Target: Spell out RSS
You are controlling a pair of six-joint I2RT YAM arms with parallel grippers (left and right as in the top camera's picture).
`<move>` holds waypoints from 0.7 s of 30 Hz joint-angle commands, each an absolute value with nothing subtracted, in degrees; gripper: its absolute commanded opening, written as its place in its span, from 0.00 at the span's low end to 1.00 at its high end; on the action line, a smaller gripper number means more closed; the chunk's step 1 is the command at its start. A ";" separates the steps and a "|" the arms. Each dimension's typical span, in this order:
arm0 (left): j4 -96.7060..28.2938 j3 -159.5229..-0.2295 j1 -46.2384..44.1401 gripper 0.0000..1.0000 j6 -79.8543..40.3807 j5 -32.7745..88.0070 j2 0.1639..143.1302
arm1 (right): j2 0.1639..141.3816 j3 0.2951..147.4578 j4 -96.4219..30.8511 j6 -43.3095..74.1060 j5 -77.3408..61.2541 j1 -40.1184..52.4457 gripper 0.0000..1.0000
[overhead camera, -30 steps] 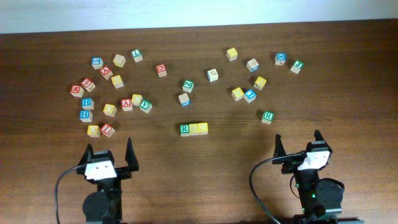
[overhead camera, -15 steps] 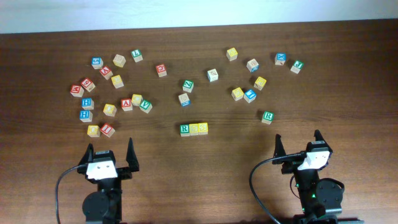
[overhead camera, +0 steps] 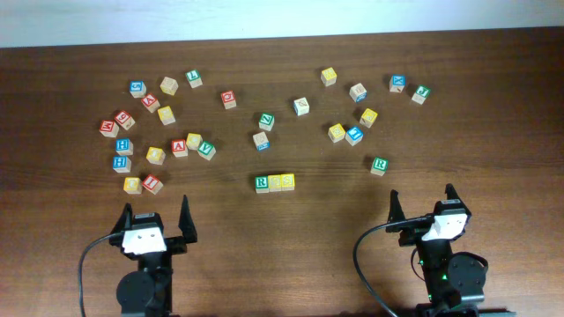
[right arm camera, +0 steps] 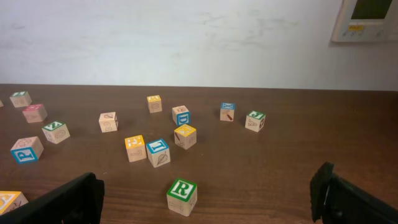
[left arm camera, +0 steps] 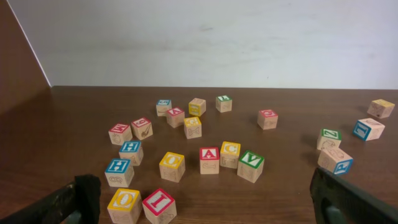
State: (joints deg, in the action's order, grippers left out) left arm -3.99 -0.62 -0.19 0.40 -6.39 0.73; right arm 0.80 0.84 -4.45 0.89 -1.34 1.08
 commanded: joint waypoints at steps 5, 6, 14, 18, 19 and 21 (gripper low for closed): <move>-4.49 -0.51 0.30 0.99 -1.37 -5.80 0.27 | 0.19 0.32 -4.51 0.86 -0.64 0.69 0.98; -4.49 -0.51 0.30 0.99 -1.34 -5.82 0.27 | 0.19 0.32 -4.51 0.86 -0.64 0.69 0.98; -4.56 -0.51 0.30 0.99 -1.30 -5.78 0.27 | 0.19 0.32 -4.51 0.86 -0.64 0.69 0.98; -4.38 -0.54 0.30 0.99 -1.30 -5.63 0.27 | 0.19 0.32 -4.51 0.86 -0.64 0.69 0.98; -4.38 -0.54 0.30 0.99 -1.30 -5.63 0.27 | 0.19 0.32 -4.51 0.86 -0.64 0.69 0.98; -4.38 -0.54 0.30 0.99 -1.30 -5.63 0.30 | 0.19 0.32 -4.51 0.86 -0.64 0.69 0.98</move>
